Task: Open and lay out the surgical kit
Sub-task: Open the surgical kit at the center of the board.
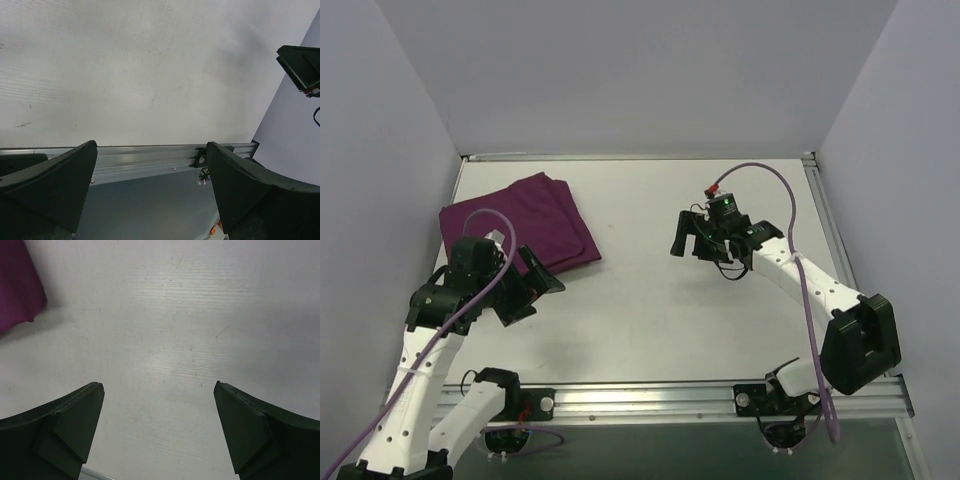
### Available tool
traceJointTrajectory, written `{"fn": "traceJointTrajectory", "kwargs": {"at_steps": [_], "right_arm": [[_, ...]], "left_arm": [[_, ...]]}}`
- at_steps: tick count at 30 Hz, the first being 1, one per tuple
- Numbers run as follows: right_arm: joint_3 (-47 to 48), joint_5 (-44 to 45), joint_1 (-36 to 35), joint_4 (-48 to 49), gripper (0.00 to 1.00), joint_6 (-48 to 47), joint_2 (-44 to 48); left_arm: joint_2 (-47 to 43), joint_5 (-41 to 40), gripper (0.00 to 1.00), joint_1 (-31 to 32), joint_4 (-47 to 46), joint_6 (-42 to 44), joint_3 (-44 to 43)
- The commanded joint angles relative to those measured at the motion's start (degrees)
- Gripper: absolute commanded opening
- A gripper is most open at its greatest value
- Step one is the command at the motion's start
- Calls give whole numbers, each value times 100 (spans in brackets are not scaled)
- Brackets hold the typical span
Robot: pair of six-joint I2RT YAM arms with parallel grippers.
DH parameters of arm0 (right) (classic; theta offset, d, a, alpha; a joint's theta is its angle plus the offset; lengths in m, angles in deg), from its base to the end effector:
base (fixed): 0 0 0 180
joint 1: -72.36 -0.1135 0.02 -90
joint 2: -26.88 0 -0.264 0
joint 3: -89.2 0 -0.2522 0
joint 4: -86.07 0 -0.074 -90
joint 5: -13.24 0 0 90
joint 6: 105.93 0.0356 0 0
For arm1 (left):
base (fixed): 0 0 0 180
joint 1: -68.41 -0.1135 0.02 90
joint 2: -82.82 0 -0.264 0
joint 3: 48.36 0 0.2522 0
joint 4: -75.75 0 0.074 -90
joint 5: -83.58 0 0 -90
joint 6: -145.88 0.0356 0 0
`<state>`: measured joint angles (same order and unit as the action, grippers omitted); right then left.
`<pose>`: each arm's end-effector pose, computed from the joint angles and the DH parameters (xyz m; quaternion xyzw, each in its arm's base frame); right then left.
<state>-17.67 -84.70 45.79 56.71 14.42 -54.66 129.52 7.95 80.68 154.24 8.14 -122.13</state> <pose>0.2813 0.1462 0.2708 -0.0009 0.8963 0.2639 0.3564 0.1263 -0.0365 0.3356 -0.2459 0.9045 -0.2661 0.2248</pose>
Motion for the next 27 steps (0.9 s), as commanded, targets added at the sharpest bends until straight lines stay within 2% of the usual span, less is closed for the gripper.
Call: {"fn": "traceJointTrajectory", "kwargs": {"at_steps": [1,4,8,14,16,20,24,27], "right_arm": [[100,118,20,495,100,-266,375],[380,-330,46,1023,100,-336,201],[900,-690,46,1312,100,-310,-625],[1682,-787,20,1445,100,-371,-1740],[2112,-945,11,1419,100,-529,-2040],[2903,-1138,-85,1313,100,-916,-2918],[3510,-1183,-287,1208,100,-1355,-3377],[3844,-1585,-445,1278,100,-1540,-3676]], "left_arm": [[24,206,100,3,-443,-164,68],[-3,154,100,12,-417,-261,121],[-47,356,100,12,-452,-305,261],[-20,303,100,21,-365,-218,174],[15,146,100,29,-207,-174,34],[-3,-688,100,38,197,-77,-362],[41,-866,100,38,312,98,-774],[24,-910,100,30,470,160,-802]]}}
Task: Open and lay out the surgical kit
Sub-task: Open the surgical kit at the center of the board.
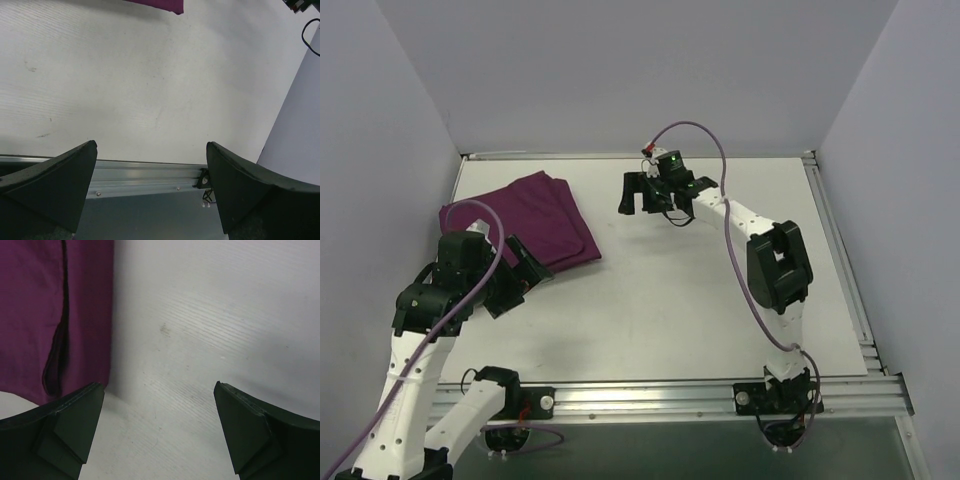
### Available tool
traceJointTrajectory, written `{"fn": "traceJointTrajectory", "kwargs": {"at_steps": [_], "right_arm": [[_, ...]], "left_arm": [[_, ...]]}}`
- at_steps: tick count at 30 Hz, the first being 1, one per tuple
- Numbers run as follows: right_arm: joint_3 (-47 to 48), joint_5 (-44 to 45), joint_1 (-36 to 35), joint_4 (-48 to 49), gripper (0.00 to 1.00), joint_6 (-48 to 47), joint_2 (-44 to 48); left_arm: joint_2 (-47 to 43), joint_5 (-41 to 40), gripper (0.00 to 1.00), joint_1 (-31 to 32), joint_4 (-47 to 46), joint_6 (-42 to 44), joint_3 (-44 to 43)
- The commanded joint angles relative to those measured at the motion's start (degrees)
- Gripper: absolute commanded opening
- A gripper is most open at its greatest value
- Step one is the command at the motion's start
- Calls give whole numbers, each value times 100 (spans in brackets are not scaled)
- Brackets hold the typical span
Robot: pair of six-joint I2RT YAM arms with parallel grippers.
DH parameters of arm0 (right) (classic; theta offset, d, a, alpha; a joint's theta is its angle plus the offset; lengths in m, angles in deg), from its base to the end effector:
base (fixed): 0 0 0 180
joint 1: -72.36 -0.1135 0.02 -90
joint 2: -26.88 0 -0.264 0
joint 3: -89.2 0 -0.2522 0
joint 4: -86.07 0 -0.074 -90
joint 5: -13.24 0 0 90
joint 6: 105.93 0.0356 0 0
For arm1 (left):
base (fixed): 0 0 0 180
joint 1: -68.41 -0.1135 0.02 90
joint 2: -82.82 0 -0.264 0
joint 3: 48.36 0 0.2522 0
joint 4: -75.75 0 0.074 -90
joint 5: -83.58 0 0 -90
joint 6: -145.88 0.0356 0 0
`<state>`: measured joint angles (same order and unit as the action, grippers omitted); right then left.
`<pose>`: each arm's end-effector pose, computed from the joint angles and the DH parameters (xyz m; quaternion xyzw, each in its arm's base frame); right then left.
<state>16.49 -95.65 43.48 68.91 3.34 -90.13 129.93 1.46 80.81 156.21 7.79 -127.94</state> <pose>0.4187 0.2441 0.2574 -0.1560 0.8304 0.3383 0.4143 0.1222 -0.0319 0.3611 -0.2620 0.8941 -0.2355 0.2766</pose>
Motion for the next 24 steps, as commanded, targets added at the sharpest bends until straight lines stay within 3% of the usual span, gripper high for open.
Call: {"fn": "traceJointTrajectory", "kwargs": {"at_steps": [1,6,13,22,23,24], "right_arm": [[576,-588,-258,128,100,-441,-259],[903,-1063,-652,435,100,-240,-568],[1316,-1073,-1066,481,100,-99,-1130],[1431,-1055,-1137,419,100,7,-1631],[1431,-1064,-1128,419,99,42,-1658],[1448,-1090,-1128,428,92,94,-1684]], "left_arm": [[-70,-269,100,25,309,187,-203],[-308,-331,100,16,467,55,-45],[-71,-243,100,8,371,160,-141],[26,-234,100,8,291,213,-212],[26,-243,100,-1,317,222,-212],[26,-260,100,-1,318,222,-203]]}}
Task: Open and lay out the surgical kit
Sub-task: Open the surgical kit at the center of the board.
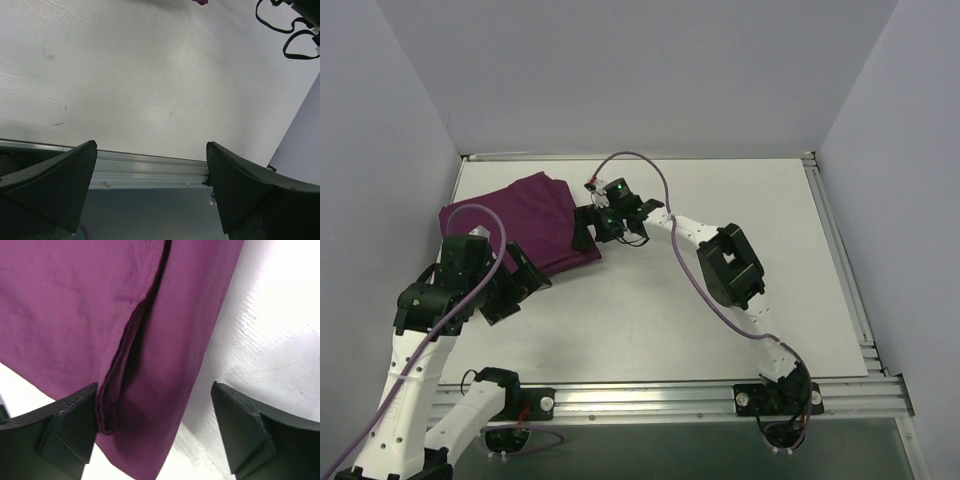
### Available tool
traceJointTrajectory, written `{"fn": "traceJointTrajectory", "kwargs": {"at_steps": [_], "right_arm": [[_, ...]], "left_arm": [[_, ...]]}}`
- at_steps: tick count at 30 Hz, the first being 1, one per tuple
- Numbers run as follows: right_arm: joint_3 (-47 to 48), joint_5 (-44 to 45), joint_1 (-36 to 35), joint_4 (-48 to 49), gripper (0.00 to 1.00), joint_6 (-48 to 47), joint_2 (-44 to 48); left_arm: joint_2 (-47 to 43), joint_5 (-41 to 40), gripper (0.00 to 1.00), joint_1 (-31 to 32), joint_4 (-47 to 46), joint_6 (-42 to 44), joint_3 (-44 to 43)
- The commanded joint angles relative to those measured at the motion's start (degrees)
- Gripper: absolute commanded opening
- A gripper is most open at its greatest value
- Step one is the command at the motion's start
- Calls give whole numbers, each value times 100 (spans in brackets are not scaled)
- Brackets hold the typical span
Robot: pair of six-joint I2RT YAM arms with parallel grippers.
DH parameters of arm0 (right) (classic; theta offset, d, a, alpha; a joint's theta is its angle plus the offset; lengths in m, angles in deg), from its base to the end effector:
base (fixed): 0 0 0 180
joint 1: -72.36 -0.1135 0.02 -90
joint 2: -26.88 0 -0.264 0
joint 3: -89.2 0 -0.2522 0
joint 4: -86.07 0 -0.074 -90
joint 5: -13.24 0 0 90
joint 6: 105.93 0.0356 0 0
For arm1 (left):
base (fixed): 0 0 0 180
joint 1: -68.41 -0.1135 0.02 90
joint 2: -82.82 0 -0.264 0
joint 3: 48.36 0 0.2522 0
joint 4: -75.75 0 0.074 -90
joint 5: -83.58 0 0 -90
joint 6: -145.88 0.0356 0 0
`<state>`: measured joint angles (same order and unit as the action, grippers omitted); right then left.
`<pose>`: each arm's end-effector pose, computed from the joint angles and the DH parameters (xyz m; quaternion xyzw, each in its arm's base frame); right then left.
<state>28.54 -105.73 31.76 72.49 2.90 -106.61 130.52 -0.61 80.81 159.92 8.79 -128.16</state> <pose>0.3983 0.3641 0.1945 -0.2835 0.7894 0.4341 0.3287 0.1196 -0.0300 0.3565 -0.2659 0.9065 -0.2026 0.2580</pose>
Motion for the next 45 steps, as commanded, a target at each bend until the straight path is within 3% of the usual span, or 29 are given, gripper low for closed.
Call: {"fn": "traceJointTrajectory", "kwargs": {"at_steps": [1,3,5,9,12,20,23,24,26,29,30,33,34,38,45], "right_arm": [[252,-65,52,61,86,156,-63],[279,-21,70,8,67,191,-89],[253,-100,96,8,55,244,-124],[139,-39,193,8,15,332,-63],[-2,40,307,34,0,437,51],[-1196,541,938,-71,0,561,964],[-1759,638,1124,113,0,525,1368],[-1899,725,1220,139,0,508,1474],[-2267,822,1309,148,0,490,1808],[-2698,1077,1467,113,0,508,2195],[-2822,1130,1528,105,0,516,2292],[-3287,1201,1722,105,0,534,2722],[-3394,1210,1826,96,0,525,2923],[-3755,1166,2073,-44,0,420,3329],[-4212,1007,2433,-194,0,455,3672]], "left_arm": [[-24,-53,100,-1,-37,130,-190],[-7,-62,100,-1,-36,139,-199],[28,-106,100,-1,-28,174,-225],[178,-263,100,-1,-19,244,-339],[423,-527,100,-10,86,271,-541],[1478,-1634,100,-36,-97,227,-1121],[1847,-1784,88,-133,-343,191,-1095],[1935,-1802,78,-168,-361,174,-1086],[2181,-1968,70,-229,-266,60,-1034],[2322,-2258,51,-300,-29,-220,-824],[2305,-2294,40,-326,-62,-256,-710],[2243,-2216,17,-668,-387,-187,-235],[2365,-2102,2,-817,-510,-143,-173],[3182,-1513,2,-1073,-1063,208,-58],[5221,-1144,2,-1012,-1838,587,-962]]}}
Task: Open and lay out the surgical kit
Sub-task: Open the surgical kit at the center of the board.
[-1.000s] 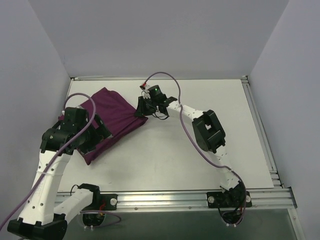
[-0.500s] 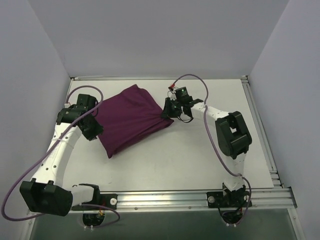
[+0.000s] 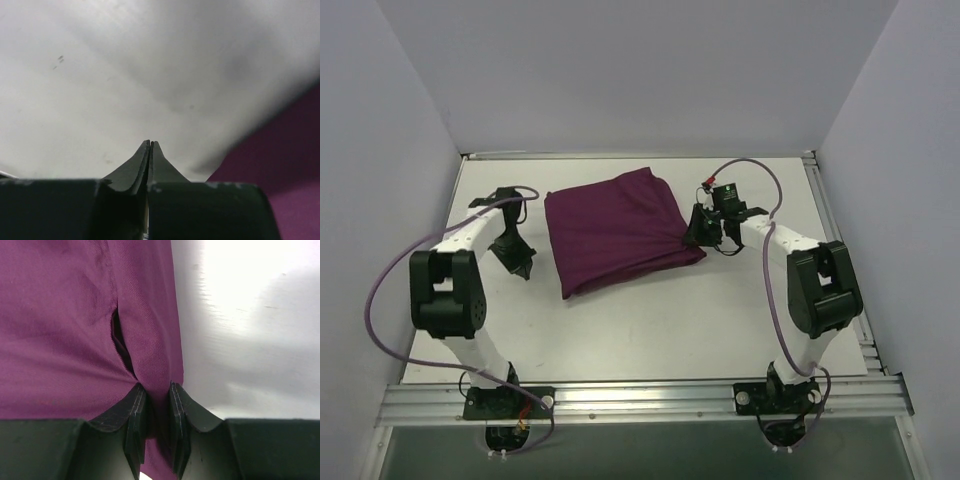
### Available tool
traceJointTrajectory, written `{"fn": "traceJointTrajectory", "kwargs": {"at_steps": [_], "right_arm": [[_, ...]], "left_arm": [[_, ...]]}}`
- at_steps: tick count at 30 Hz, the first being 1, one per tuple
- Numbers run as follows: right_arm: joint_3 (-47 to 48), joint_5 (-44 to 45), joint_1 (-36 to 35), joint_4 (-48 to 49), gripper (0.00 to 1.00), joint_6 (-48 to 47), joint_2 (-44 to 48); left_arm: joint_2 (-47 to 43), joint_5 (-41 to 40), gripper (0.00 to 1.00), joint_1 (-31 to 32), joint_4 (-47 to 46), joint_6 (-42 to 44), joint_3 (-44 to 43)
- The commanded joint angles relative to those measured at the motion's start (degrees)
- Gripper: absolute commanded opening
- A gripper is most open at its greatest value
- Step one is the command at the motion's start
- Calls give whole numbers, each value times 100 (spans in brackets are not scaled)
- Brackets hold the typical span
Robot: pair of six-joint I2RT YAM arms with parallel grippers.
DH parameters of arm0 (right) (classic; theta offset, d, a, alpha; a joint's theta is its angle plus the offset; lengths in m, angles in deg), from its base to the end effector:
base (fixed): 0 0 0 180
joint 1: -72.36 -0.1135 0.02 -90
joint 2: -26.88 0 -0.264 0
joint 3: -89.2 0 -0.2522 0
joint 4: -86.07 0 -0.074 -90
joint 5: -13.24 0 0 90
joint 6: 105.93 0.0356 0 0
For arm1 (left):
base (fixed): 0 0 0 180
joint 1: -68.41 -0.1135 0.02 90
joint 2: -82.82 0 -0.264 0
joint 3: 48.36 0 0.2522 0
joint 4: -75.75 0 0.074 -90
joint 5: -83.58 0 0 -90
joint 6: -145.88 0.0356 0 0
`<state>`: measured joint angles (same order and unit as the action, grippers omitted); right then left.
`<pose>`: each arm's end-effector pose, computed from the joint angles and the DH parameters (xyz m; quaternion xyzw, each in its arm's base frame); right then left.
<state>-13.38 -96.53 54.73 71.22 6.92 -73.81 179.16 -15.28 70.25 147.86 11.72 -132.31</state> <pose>0.3635 0.1281 0.2069 -0.0347 0.8884 0.2939 0.3509 0.3060 -0.0043 0.2131 -0.3629 0.9274 0.0523 0.0742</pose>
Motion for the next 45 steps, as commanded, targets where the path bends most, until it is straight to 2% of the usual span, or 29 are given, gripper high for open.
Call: {"fn": "traceJointTrajectory", "kwargs": {"at_steps": [1,8,14,24,28,30,31,32,33,34,35,36,37,38,40,45], "right_arm": [[-20,61,163,-85,0,61,383],[-161,-212,523,-41,0,176,436],[-55,-326,576,-85,0,202,322],[419,-413,638,-296,0,123,-127],[463,-414,655,-270,0,132,-145],[630,-335,664,-400,12,62,-153],[717,-282,682,-480,18,-8,-205],[823,-204,690,-568,37,-44,-241],[1059,-185,708,-786,44,-79,-267],[1183,-150,708,-910,51,-114,-294],[1297,-19,717,-1042,64,-149,-259],[1481,51,717,-1313,69,-149,-224],[1561,104,717,-1429,71,-149,-84],[1605,140,726,-1543,76,-141,4],[1729,149,717,-1851,79,-132,224],[1615,-62,717,-2256,76,-70,540]], "left_arm": [[760,446,2,131,-649,320,-948],[2090,851,2,719,-737,540,-2768],[3022,1158,2,1037,-605,558,-3904],[4217,1510,2,1046,-139,663,-5715],[4772,1414,2,993,728,707,-6883],[4502,1457,2,984,696,672,-6597],[4351,1440,6,976,548,629,-6351],[4167,1388,12,932,442,559,-5775],[3983,1335,20,905,319,532,-5482],[3581,1265,40,870,109,505,-5200],[3359,1160,47,783,20,505,-4928],[3165,1107,52,730,-51,505,-4499],[2807,1045,63,686,-112,540,-4329],[2638,975,66,642,-122,662,-4197],[2250,739,70,545,0,812,-4002],[1522,411,71,667,168,1313,-3880]]}}
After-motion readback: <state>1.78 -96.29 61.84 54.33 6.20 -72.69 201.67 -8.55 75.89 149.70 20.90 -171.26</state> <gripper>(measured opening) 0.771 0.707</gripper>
